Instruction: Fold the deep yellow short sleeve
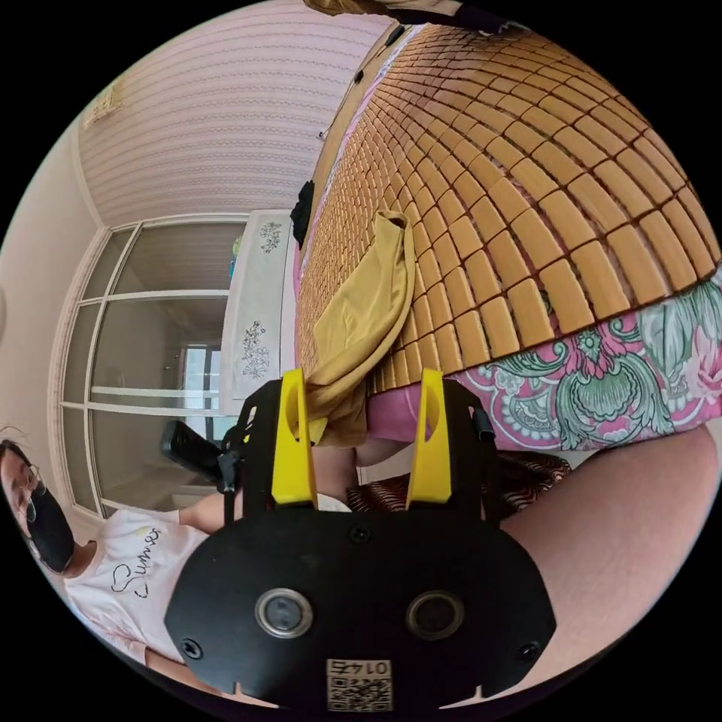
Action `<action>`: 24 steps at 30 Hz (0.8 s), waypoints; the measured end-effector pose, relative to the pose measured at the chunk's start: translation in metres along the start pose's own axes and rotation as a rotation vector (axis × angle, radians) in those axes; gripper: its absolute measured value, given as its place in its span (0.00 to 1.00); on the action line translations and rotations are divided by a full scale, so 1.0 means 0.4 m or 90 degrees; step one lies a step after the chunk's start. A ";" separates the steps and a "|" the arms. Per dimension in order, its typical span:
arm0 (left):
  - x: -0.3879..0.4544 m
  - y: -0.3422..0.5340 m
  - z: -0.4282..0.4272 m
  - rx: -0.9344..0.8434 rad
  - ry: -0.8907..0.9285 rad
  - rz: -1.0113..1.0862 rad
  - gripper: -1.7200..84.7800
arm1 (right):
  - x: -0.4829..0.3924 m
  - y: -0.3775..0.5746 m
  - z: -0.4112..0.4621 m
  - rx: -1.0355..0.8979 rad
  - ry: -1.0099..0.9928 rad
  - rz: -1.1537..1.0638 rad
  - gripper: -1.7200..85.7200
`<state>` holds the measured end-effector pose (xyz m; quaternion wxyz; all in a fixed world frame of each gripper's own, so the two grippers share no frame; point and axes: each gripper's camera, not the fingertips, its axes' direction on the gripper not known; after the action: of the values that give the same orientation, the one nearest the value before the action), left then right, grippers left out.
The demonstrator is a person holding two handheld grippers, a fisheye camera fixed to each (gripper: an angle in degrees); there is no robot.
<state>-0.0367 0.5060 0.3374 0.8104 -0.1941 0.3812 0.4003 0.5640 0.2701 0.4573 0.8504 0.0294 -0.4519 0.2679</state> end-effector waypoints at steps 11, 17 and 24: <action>-0.009 0.083 -0.087 0.021 0.008 -0.011 0.01 | 0.039 -0.098 -0.062 0.068 -0.002 0.055 0.06; -0.012 0.087 -0.107 0.046 0.035 0.008 0.01 | 0.009 -0.095 -0.169 0.118 -0.033 0.005 0.04; 0.013 0.011 -0.116 0.125 0.092 0.071 0.01 | -0.125 -0.087 -0.376 0.174 0.018 -0.090 0.04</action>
<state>-0.0597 0.4825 0.3041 0.7723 -0.1205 0.4861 0.3908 0.6715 0.2626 0.3361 0.8614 0.1732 -0.3961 0.2665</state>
